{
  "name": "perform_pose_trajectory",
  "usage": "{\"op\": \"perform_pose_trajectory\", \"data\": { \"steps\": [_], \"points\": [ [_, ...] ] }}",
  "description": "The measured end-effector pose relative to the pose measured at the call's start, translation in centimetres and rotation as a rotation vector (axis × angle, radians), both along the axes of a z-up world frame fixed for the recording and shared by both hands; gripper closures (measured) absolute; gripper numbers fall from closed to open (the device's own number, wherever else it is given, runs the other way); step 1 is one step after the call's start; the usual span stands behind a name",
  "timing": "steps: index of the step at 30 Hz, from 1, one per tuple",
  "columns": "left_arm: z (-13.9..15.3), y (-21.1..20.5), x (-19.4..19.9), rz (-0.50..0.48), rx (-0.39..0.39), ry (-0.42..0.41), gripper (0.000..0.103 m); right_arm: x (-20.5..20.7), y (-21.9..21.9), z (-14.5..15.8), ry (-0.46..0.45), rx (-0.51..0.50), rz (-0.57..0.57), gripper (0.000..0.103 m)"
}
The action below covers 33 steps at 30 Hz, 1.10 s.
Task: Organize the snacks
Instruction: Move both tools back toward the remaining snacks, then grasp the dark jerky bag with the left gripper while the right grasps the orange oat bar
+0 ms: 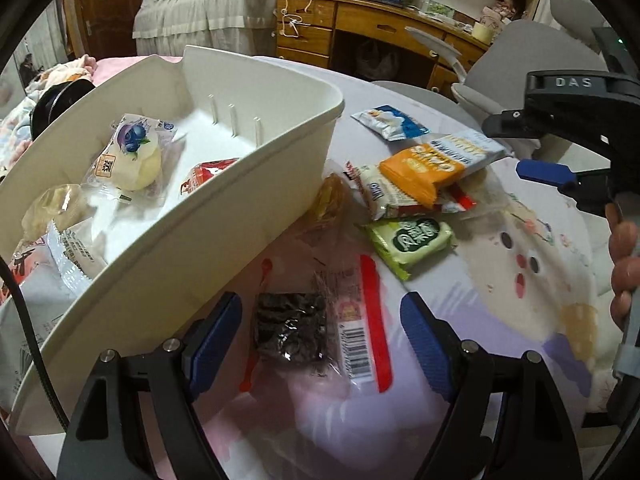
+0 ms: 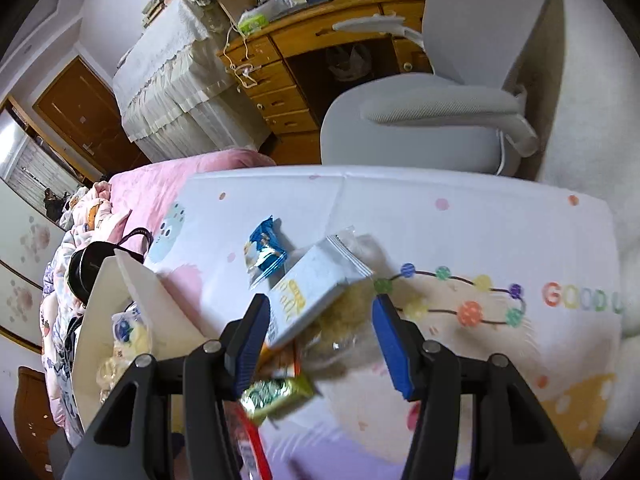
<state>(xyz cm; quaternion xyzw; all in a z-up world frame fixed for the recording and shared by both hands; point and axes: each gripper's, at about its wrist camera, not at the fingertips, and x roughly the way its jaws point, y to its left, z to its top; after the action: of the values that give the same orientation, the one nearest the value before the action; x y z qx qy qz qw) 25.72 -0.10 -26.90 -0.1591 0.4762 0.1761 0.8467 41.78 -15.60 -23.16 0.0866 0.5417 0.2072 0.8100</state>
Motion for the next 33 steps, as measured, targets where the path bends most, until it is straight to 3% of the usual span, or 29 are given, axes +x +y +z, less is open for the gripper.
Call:
{"op": "perform_pose_trajectory", "data": {
  "steps": [8, 14, 17, 22, 33],
  "points": [
    [-1.7, 0.5, 0.6, 0.049, 0.079, 0.065, 0.029, 0.9, 1.9, -2.6, 0.037, -0.010, 0.035, 0.050],
    [-2.1, 0.2, 0.9, 0.022, 0.101, 0.046, 0.029, 1.2, 2.6, -2.8, -0.023, -0.038, 0.043, 0.050],
    [-2.0, -0.1, 0.8, 0.005, 0.090, 0.031, 0.040, 1.1, 2.8, -2.7, -0.049, -0.049, 0.043, 0.054],
    [-1.7, -0.4, 0.3, 0.009, 0.087, 0.026, 0.061, 1.0, 2.8, -2.2, -0.066, -0.025, 0.041, 0.071],
    [-1.4, -0.6, -0.6, -0.048, 0.058, 0.061, 0.065, -0.2, 2.3, 0.6, -0.104, -0.010, 0.017, 0.081]
  ]
}}
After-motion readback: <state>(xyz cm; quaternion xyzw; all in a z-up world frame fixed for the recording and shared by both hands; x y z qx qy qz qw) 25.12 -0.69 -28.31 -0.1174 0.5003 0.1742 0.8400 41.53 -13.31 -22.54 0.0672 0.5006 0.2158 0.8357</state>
